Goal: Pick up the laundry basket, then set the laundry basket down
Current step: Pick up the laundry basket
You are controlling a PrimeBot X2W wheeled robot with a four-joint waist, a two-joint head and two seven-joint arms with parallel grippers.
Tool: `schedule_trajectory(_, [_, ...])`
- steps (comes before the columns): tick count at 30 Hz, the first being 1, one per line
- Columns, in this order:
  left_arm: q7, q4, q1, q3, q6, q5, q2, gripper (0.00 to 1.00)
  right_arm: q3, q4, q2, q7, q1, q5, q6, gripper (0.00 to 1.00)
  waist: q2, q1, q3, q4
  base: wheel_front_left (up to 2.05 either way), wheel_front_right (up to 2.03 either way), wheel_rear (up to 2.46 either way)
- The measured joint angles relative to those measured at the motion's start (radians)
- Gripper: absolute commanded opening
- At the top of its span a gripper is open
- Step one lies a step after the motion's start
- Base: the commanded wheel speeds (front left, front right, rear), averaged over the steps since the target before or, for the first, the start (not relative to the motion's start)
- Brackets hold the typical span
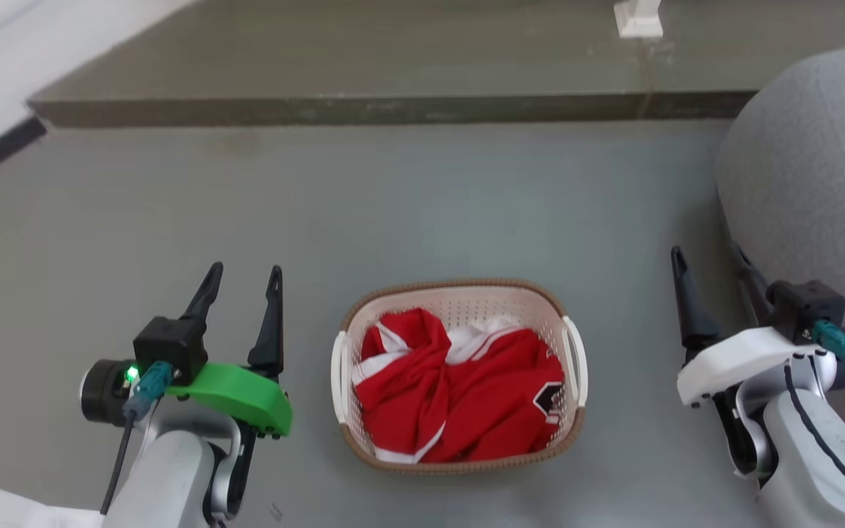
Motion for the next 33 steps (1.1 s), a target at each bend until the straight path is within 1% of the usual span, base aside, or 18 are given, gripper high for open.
schedule_trajectory(8, [0.004, 0.000, -0.030, 0.000, -0.006, -0.019, -0.027, 1.00, -0.008, -0.004, -0.001, 0.000, -0.046, 0.000, 0.001, 1.00, 0.0000, 0.0000, 0.104, -0.004, 0.00, 0.00, 0.00])
schedule_trajectory(13, [0.009, 0.021, -0.069, 0.000, -0.012, -0.020, -0.029, 1.00, -0.006, 0.000, 0.000, 0.000, -0.080, 0.000, 0.008, 1.00, 0.0000, 0.0000, 0.173, -0.006, 0.00, 0.00, 0.00])
schedule_trajectory(22, [0.030, 0.086, -0.157, -0.009, -0.046, -0.027, -0.035, 1.00, 0.008, 0.038, 0.010, 0.000, -0.153, 0.000, 0.019, 1.00, 0.0000, 0.0000, 0.301, -0.007, 0.00, 0.00, 0.00])
schedule_trajectory(23, [0.031, 0.095, -0.168, -0.010, -0.047, -0.027, -0.036, 1.00, 0.010, 0.042, 0.010, 0.000, -0.164, 0.000, 0.026, 1.00, 0.0000, 0.0001, 0.315, -0.007, 0.00, 0.00, 0.00])
schedule_trajectory(26, [0.048, 0.126, -0.204, -0.010, -0.065, -0.042, -0.046, 1.00, 0.019, 0.056, 0.012, 0.001, -0.199, -0.002, 0.027, 1.00, 0.0000, 0.0001, 0.358, -0.007, 0.00, 0.00, 0.00])
schedule_trajectory(28, [0.058, 0.143, -0.230, -0.012, -0.076, -0.046, -0.052, 1.00, 0.022, 0.065, 0.013, 0.002, -0.222, -0.009, 0.035, 1.00, 0.0000, 0.0001, 0.387, -0.007, 0.00, 0.00, 0.00])
schedule_trajectory(33, [0.082, 0.191, -0.313, -0.018, -0.101, -0.066, -0.054, 1.00, 0.031, 0.090, 0.023, 0.004, -0.280, -0.014, 0.035, 1.00, 0.0000, 0.0001, 0.459, -0.008, 0.00, 0.00, 0.00])
